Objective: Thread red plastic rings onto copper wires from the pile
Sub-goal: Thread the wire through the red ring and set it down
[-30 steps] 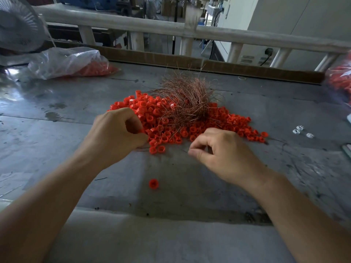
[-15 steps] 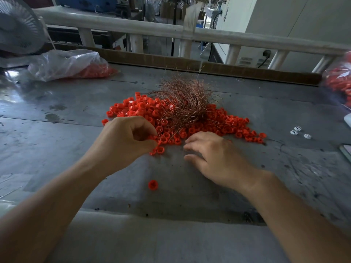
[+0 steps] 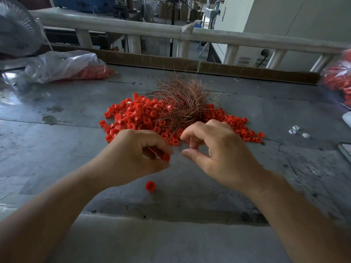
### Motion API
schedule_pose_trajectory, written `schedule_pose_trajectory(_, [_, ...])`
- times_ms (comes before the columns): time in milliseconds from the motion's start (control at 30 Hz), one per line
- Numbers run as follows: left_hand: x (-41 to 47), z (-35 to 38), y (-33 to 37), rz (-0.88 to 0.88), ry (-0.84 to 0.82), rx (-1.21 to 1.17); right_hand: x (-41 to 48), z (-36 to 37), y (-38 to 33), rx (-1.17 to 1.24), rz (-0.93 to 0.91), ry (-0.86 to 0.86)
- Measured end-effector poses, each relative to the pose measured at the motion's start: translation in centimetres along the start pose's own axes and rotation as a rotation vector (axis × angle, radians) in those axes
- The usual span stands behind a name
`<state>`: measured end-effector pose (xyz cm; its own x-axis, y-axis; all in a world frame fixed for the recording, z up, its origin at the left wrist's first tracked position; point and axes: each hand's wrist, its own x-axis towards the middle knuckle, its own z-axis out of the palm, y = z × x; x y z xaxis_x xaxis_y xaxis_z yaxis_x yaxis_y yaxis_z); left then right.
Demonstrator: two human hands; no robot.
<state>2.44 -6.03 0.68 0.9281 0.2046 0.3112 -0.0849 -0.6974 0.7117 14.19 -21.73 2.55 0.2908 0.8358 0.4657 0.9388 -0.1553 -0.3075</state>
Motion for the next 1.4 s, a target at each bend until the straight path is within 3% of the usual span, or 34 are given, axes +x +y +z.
schedule_pose_trajectory(167, [0.0,0.5,0.1,0.012,-0.034,-0.073,-0.1,0.6,-0.7,0.055,-0.04,-0.004])
schedule_pose_trajectory(267, [0.2,0.5,0.2,-0.102,0.039,-0.358,0.1,-0.1,0.2,0.061,0.026,0.06])
schedule_pose_trajectory(400, [0.5,0.3,0.1,-0.173,0.087,-0.747,0.3,-1.2,0.5,0.271,0.126,0.178])
schedule_pose_trajectory(633, [0.5,0.4,0.4,-0.167,0.01,-0.968,0.1,-0.6,-0.6,0.381,0.131,0.138])
schedule_pose_trajectory(1067, [0.4,0.6,0.9,-0.162,0.062,-0.958,0.1,-0.6,-1.2,0.481,0.151,0.106])
schedule_pose_trajectory(1400, [0.2,1.0,1.2,-0.097,0.127,-0.896,-0.1,0.4,-1.6,0.361,0.162,0.105])
